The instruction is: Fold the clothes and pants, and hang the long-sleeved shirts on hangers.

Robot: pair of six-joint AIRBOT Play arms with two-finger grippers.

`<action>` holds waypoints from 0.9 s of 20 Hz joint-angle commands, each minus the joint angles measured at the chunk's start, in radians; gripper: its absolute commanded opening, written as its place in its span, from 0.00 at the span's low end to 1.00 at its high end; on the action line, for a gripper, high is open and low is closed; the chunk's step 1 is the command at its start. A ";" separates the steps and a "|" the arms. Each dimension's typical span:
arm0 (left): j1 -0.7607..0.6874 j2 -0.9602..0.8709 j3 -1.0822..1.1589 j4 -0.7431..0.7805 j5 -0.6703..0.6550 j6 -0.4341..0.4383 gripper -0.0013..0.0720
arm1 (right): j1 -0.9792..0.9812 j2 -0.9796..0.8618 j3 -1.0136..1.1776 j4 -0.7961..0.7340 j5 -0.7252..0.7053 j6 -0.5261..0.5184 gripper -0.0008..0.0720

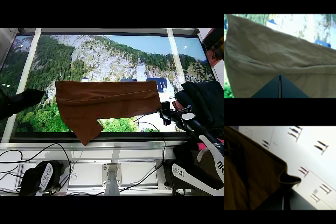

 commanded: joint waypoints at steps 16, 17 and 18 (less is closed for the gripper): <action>0.000 0.146 -0.586 0.000 -0.081 -0.275 0.68 | 0.000 -0.006 0.006 0.010 0.015 0.001 0.03; 0.000 0.145 -0.591 -0.012 -0.080 -0.275 0.66 | 0.000 -0.006 0.006 0.010 0.014 0.001 0.03; 0.000 0.144 -0.595 -0.015 -0.082 -0.275 0.66 | 0.000 -0.006 0.006 0.010 0.013 0.001 0.04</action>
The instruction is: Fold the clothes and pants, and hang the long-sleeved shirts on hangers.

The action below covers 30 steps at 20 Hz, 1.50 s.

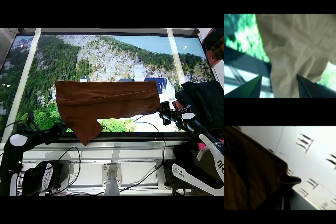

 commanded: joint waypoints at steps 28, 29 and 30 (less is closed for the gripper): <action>-0.228 -0.201 -0.094 -0.109 0.391 0.075 0.87 | 0.000 0.000 0.000 0.006 -0.025 0.001 0.04; -0.228 -0.208 -0.094 -0.119 0.420 0.075 0.87 | 0.000 0.000 0.000 0.006 -0.026 0.001 0.04; -0.228 -0.209 -0.093 -0.119 0.438 0.075 0.86 | 0.000 0.000 0.000 0.006 -0.026 0.001 0.04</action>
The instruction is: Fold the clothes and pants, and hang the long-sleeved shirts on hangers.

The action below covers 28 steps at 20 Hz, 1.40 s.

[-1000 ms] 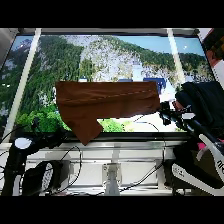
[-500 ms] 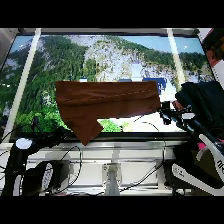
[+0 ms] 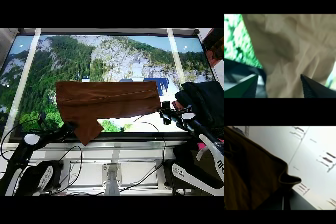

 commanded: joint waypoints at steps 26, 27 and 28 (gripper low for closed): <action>-0.135 -0.036 0.065 -0.196 0.145 0.010 0.05 | 0.000 0.025 0.086 -0.007 0.202 -0.145 0.04; -0.134 -0.036 0.092 -0.196 0.145 0.027 0.05 | 0.000 0.049 0.104 -0.008 0.218 -0.167 0.04; -0.134 -0.036 0.125 -0.196 0.145 0.037 0.05 | 0.000 0.082 0.119 -0.009 0.219 -0.183 0.03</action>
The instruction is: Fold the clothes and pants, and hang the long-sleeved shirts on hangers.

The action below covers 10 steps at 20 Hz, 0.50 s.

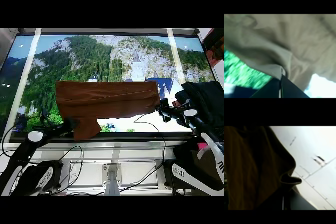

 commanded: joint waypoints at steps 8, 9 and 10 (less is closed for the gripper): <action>0.000 0.001 0.294 0.052 0.079 0.034 0.05 | 0.000 0.264 0.116 0.008 0.051 -0.042 0.04; 0.000 0.001 0.306 0.055 0.120 0.034 0.05 | 0.000 0.262 0.135 0.009 0.051 -0.038 0.03; 0.000 0.001 0.312 0.054 0.164 0.034 0.05 | 0.001 0.262 0.148 0.009 0.042 -0.026 0.03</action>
